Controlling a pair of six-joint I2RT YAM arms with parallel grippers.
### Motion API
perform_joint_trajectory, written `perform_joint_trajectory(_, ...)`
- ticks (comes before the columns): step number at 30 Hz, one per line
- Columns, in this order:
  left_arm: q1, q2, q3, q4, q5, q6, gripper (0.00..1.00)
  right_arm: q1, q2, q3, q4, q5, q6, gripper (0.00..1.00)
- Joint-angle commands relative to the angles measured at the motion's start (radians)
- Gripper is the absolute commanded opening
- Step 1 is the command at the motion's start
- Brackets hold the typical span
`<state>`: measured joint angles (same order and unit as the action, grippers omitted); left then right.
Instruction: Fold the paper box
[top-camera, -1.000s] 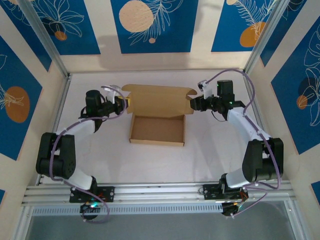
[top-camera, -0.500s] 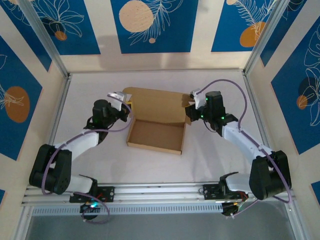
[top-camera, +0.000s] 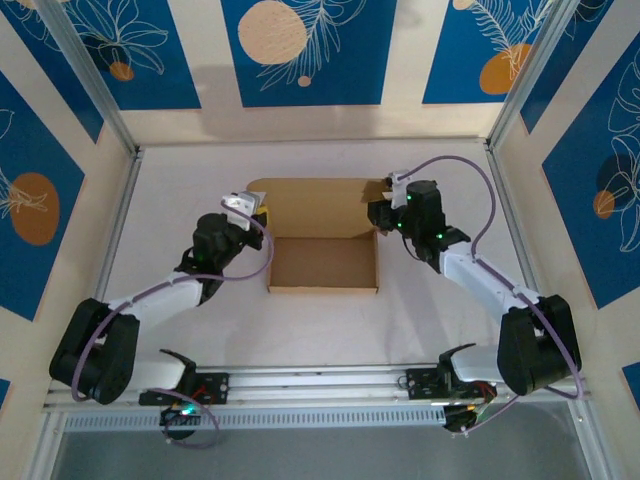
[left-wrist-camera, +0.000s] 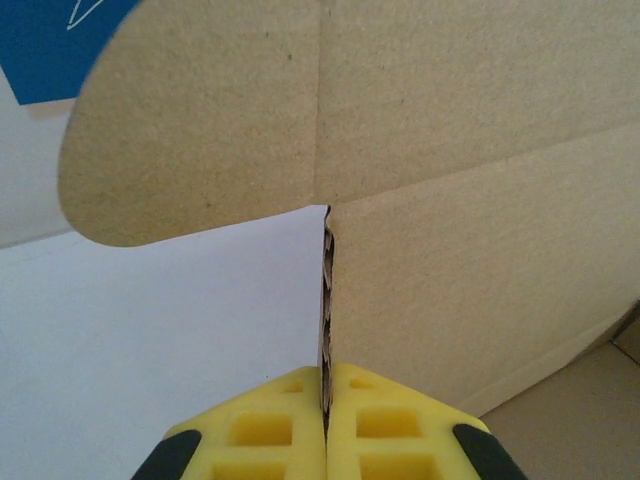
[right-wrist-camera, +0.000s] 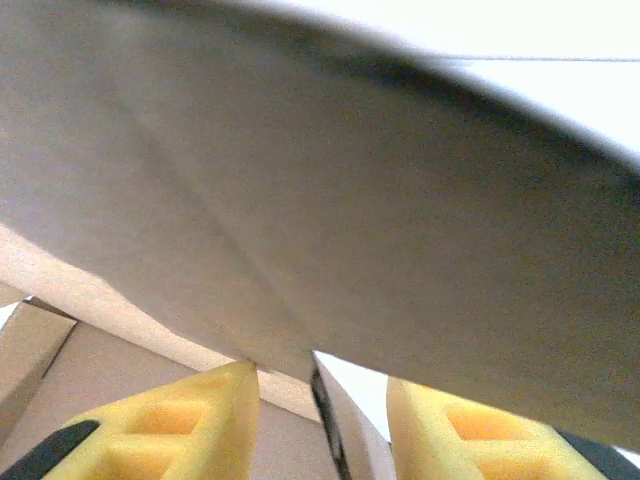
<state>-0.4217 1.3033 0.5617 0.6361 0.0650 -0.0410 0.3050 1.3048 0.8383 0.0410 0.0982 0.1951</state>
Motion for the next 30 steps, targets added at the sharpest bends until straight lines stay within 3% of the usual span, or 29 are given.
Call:
perform_joint_trajectory(1, 0.001, -0.014, 0.009, 0.015, 0.022, 0.031, 0.05, -0.072, -0.039, 0.0, 0.016, -0.21, -0.029, 0.41)
perform_joint_trajectory(5, 0.018, -0.012, 0.012, 0.004, 0.034, 0.035, 0.03, -0.127, -0.024, 0.024, -0.068, -0.361, -0.113, 0.45)
perform_joint_trajectory(10, 0.032, 0.004, 0.022, 0.001, 0.054, 0.029, 0.03, -0.139, 0.015, 0.049, -0.139, -0.427, -0.188, 0.47)
perform_joint_trajectory(21, 0.043, 0.001, 0.018, 0.009, 0.05, 0.03, 0.0, -0.144, -0.009, 0.017, -0.154, -0.285, -0.204, 0.59)
perform_joint_trajectory(26, 0.047, 0.0, 0.017, 0.01, 0.05, 0.029, 0.0, -0.144, -0.002, 0.018, -0.156, -0.251, -0.214, 0.54)
perform_joint_trajectory(30, 0.054, -0.002, 0.017, 0.01, 0.048, 0.027, 0.0, -0.144, 0.002, 0.028, -0.168, -0.241, -0.218, 0.44)
